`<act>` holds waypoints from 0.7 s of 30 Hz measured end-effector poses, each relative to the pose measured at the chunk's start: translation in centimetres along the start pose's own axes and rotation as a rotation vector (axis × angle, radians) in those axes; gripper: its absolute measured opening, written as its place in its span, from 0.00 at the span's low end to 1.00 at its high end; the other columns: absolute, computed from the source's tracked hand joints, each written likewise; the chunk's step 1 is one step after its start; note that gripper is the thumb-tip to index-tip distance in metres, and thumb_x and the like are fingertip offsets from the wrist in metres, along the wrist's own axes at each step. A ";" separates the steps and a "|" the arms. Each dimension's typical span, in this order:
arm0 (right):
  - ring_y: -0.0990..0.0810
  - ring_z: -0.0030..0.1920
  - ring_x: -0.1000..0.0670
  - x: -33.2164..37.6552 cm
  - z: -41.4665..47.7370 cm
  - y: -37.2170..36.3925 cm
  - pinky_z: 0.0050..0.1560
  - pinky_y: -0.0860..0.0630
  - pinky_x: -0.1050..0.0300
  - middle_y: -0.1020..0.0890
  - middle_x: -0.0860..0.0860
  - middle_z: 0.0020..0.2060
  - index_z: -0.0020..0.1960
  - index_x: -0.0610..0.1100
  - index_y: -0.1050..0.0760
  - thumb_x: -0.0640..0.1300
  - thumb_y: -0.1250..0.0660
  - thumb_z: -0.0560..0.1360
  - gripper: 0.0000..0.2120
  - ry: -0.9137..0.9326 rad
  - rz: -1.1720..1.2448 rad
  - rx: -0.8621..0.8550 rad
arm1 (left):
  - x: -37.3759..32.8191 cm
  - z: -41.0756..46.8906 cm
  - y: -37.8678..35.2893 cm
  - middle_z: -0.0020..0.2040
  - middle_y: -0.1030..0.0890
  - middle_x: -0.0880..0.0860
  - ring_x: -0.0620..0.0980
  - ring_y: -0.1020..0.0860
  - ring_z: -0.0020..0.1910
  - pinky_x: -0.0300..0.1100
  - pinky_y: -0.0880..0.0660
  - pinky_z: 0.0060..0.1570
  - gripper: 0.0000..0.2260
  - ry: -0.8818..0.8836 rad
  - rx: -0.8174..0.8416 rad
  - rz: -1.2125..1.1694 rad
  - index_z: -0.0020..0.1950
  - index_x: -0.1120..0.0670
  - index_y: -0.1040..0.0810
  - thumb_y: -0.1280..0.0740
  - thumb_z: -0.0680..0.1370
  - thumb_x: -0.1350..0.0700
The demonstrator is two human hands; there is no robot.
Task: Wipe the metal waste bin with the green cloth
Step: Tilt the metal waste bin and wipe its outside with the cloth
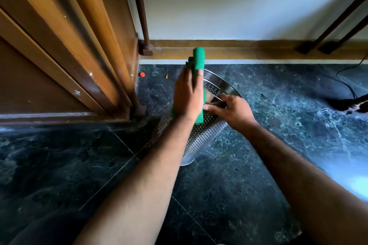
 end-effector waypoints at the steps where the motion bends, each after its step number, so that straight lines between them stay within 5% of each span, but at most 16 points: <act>1: 0.19 0.32 0.62 -0.3 -0.2 0.2 0.31 0.28 0.64 0.17 0.58 0.30 0.36 0.60 0.23 0.75 0.33 0.60 0.19 -0.016 0.035 0.011 | 0.4 -1.5 -0.4 0.65 0.21 0.56 0.53 0.22 0.63 0.46 0.25 0.62 0.22 -0.051 -0.002 0.049 0.72 0.55 0.28 0.45 0.83 0.45; 4: 0.18 0.33 0.65 -2.0 -0.7 0.4 0.33 0.27 0.70 0.14 0.59 0.34 0.42 0.55 0.17 0.68 0.26 0.61 0.19 -0.095 0.229 0.043 | 6.6 -6.6 0.1 0.71 0.25 0.62 0.57 0.25 0.68 0.46 0.29 0.69 0.27 -0.014 -0.059 0.194 0.74 0.62 0.30 0.46 0.84 0.43; 7: 0.15 0.40 0.61 -3.4 -1.1 0.5 0.42 0.23 0.63 0.12 0.57 0.40 0.46 0.53 0.14 0.68 0.25 0.60 0.23 -0.116 0.324 0.045 | 14.4 -9.7 1.9 0.60 0.19 0.66 0.64 0.20 0.59 0.52 0.25 0.58 0.29 0.256 -0.104 0.266 0.63 0.66 0.22 0.47 0.82 0.42; 10: 0.20 0.32 0.64 -4.1 -1.5 0.8 0.39 0.26 0.61 0.17 0.63 0.28 0.34 0.61 0.17 0.71 0.29 0.63 0.15 -0.152 0.304 0.020 | 18.4 -9.0 2.5 0.60 0.20 0.69 0.67 0.21 0.60 0.54 0.28 0.59 0.29 0.605 0.026 0.196 0.60 0.66 0.21 0.50 0.83 0.42; 13: 0.26 0.28 0.62 -4.5 -1.5 0.5 0.36 0.28 0.55 0.20 0.56 0.24 0.31 0.54 0.19 0.71 0.32 0.68 0.21 -0.138 0.260 0.000 | 15.8 -6.2 1.3 0.68 0.23 0.66 0.65 0.24 0.66 0.50 0.29 0.64 0.27 0.723 0.215 0.174 0.69 0.59 0.25 0.52 0.85 0.42; 16: 0.20 0.39 0.55 -4.7 -1.5 0.7 0.47 0.24 0.52 0.13 0.41 0.40 0.43 0.43 0.16 0.69 0.29 0.67 0.27 -0.121 0.395 0.034 | 9.5 -2.6 -0.8 0.55 0.17 0.60 0.58 0.20 0.49 0.39 0.26 0.41 0.23 0.527 0.193 0.092 0.62 0.55 0.21 0.49 0.85 0.42; 18: 0.19 0.44 0.52 -4.6 -1.2 1.3 0.52 0.24 0.52 0.14 0.41 0.43 0.49 0.43 0.18 0.54 0.26 0.72 0.15 -0.104 0.472 0.062 | 5.1 -2.1 -2.2 0.49 0.18 0.54 0.50 0.21 0.42 0.36 0.29 0.33 0.19 0.252 0.142 0.058 0.59 0.54 0.21 0.46 0.84 0.44; 21: 0.17 0.47 0.49 -4.3 -0.7 2.3 0.54 0.21 0.51 0.14 0.49 0.46 0.49 0.52 0.21 0.42 0.29 0.71 0.09 -0.095 0.413 -0.053 | 2.6 -5.8 -4.5 0.64 0.20 0.57 0.54 0.20 0.57 0.45 0.23 0.56 0.24 -0.136 0.163 0.258 0.71 0.56 0.26 0.48 0.84 0.43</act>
Point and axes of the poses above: each hand's wrist, its own z-axis towards the middle knuckle, its own y-axis out of the back of the hand, x = y × z, the point moved 9 cm from there along z, towards the middle knuckle
